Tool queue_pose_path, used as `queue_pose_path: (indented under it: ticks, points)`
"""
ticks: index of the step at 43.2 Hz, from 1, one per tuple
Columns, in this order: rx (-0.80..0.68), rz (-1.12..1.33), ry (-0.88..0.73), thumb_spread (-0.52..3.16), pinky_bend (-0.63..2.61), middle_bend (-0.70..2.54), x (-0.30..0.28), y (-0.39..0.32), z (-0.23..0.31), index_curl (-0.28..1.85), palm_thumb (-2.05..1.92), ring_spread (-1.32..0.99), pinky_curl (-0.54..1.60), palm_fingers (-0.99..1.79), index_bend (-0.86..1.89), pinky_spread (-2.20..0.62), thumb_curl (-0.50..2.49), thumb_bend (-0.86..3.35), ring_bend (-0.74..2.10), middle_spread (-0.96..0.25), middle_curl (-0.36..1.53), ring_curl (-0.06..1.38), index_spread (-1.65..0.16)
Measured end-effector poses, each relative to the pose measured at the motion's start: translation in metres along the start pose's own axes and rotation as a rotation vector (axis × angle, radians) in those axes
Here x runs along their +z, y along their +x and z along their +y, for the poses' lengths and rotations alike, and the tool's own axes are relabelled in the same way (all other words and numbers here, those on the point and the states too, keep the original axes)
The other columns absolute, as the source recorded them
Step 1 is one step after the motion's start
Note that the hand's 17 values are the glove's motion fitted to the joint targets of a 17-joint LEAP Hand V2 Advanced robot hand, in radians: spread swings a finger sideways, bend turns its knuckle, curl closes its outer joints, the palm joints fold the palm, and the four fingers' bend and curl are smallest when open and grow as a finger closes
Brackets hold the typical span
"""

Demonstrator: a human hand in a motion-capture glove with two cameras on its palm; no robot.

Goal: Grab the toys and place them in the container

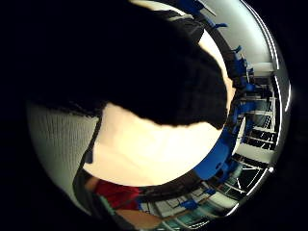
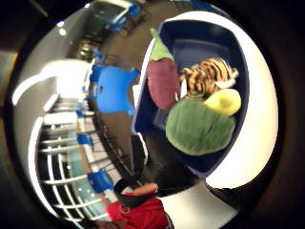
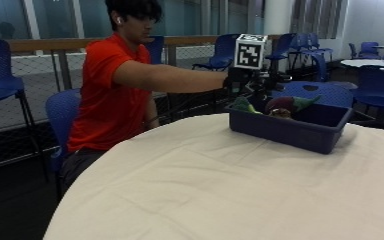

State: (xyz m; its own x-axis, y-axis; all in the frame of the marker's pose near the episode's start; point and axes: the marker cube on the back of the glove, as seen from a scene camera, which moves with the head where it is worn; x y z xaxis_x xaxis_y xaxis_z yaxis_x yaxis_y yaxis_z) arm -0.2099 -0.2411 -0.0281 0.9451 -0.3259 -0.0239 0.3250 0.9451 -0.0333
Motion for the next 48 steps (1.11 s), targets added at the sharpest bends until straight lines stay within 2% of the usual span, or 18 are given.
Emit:
queue_pose_path:
  ticks: [13, 34, 48]
  points:
    - [0.16, -0.103, -0.049, 1.08, 1.24, 0.1, 0.043, 0.083, 0.056, 0.21, -0.08, 0.05, 0.38, -0.29, 0.12, 0.14, 0.35, -0.07, 0.15, -0.05, 0.21, 0.26, -0.33]
    - [0.158, -0.03, -0.008, 1.08, 1.18, 0.11, 0.063, 0.116, 0.125, 0.22, -0.07, 0.06, 0.35, -0.27, 0.12, 0.14, 0.27, -0.06, 0.15, -0.05, 0.19, 0.22, -0.33]
    - [0.216, -0.01, 0.004, 1.09, 1.17, 0.11, 0.077, 0.135, 0.159, 0.21, -0.06, 0.05, 0.34, -0.26, 0.13, 0.14, 0.24, -0.05, 0.15, -0.05, 0.18, 0.2, -0.33]
